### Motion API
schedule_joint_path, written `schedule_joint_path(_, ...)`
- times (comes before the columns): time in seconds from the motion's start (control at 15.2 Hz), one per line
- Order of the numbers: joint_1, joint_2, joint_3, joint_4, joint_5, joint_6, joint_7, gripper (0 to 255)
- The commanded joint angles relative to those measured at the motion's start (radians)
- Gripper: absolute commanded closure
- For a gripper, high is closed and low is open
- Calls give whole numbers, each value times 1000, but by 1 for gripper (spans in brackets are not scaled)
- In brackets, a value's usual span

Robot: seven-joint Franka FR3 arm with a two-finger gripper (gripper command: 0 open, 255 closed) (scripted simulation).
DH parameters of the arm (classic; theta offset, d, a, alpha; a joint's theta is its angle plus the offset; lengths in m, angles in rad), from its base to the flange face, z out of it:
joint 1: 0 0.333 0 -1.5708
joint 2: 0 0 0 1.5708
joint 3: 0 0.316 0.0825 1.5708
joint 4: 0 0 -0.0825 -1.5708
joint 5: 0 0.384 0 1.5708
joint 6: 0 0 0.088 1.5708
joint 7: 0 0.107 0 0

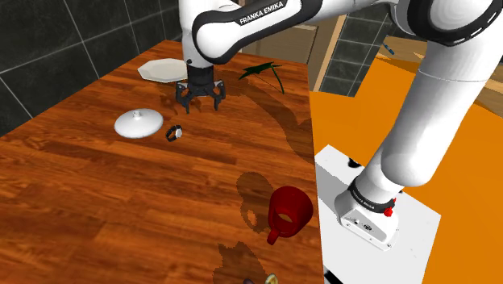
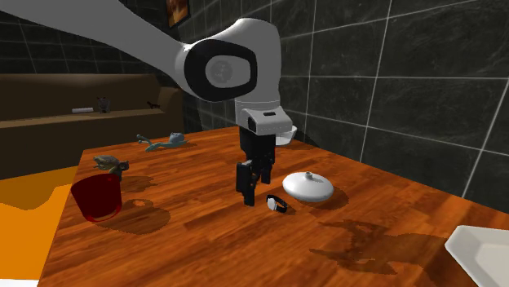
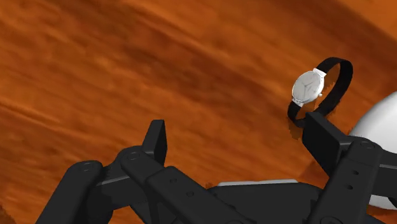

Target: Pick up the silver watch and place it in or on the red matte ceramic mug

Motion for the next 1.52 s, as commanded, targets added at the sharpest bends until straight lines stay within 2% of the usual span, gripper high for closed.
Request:
schedule_joint_path(0.0, 26, 92, 0, 89, -36, 2, 52, 0)
schedule_joint_path(0.33, 87, 268, -17, 283, -93, -13, 133, 0)
schedule_joint_path(0.79, 95, 314, -27, 248, -111, 67, 144, 0)
schedule_joint_path(1.32, 95, 314, -27, 248, -111, 66, 144, 0)
schedule_joint_path(1.39, 95, 314, -27, 248, -111, 66, 144, 255)
schedule_joint_path(1.45, 95, 314, -27, 248, -111, 66, 144, 255)
